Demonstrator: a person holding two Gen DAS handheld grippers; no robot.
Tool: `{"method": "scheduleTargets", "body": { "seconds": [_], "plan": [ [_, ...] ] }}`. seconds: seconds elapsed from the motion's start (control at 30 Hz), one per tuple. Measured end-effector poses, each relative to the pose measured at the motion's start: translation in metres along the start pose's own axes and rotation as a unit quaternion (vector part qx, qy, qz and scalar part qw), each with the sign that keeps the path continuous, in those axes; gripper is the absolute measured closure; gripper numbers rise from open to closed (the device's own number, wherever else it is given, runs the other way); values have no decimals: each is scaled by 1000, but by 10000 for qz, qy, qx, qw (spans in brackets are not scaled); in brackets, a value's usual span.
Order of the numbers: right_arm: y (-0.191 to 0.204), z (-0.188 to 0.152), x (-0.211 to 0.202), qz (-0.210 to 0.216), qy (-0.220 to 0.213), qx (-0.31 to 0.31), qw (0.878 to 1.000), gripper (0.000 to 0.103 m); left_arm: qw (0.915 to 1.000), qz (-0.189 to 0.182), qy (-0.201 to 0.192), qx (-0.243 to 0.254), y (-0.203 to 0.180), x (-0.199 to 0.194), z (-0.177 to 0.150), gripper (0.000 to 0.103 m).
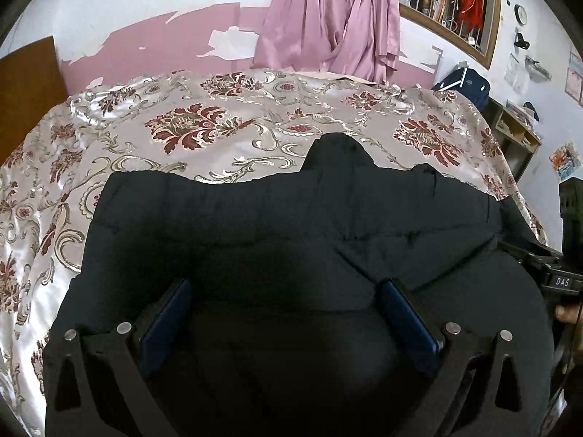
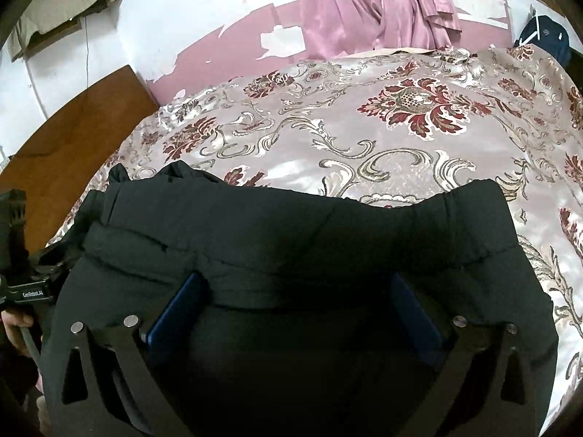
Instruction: Fold large clothes
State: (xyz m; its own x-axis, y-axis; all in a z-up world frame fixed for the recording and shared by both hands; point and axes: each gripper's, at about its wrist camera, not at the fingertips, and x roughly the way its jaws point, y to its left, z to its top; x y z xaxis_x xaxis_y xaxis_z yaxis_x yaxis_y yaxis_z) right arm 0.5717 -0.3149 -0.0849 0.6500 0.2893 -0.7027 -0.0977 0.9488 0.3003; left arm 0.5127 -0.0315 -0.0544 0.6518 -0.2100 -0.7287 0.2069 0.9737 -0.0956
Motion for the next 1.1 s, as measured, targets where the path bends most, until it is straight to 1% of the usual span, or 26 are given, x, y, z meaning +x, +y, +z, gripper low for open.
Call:
{"method": "scheduleTargets", "body": {
  "seconds": [0.23,0.47,0.63,0.77,0.87,0.97,1.1],
  "plan": [
    [-1,-2,-2,0,-105,-21,9999,1,9999,-7,-142,14,0,-3,-4,0],
    [-2,-2,-3,2,-161,-33,9999,1,9998,-27,-173,15,0,-3,-5,0],
    [-2,-10,-13,46,-376,-13,9993,1,9995,-14,-312,78,-1,-7,-10,0],
    [-4,-15,-24,99,-511,32,9986,1,9994,19,-322,115,-1,-8,-11,0],
    [-3,-15,-36,-95,-534,22,9985,1,9996,5,-263,94,1,-11,-12,0],
    [-6,-19,-52,-336,-576,-50,9978,1,9998,72,-209,-10,5,-18,-13,0],
    [-18,-27,-77,-714,-625,-126,9954,1,9992,304,-272,-56,12,-35,-13,0]
  ]
}}
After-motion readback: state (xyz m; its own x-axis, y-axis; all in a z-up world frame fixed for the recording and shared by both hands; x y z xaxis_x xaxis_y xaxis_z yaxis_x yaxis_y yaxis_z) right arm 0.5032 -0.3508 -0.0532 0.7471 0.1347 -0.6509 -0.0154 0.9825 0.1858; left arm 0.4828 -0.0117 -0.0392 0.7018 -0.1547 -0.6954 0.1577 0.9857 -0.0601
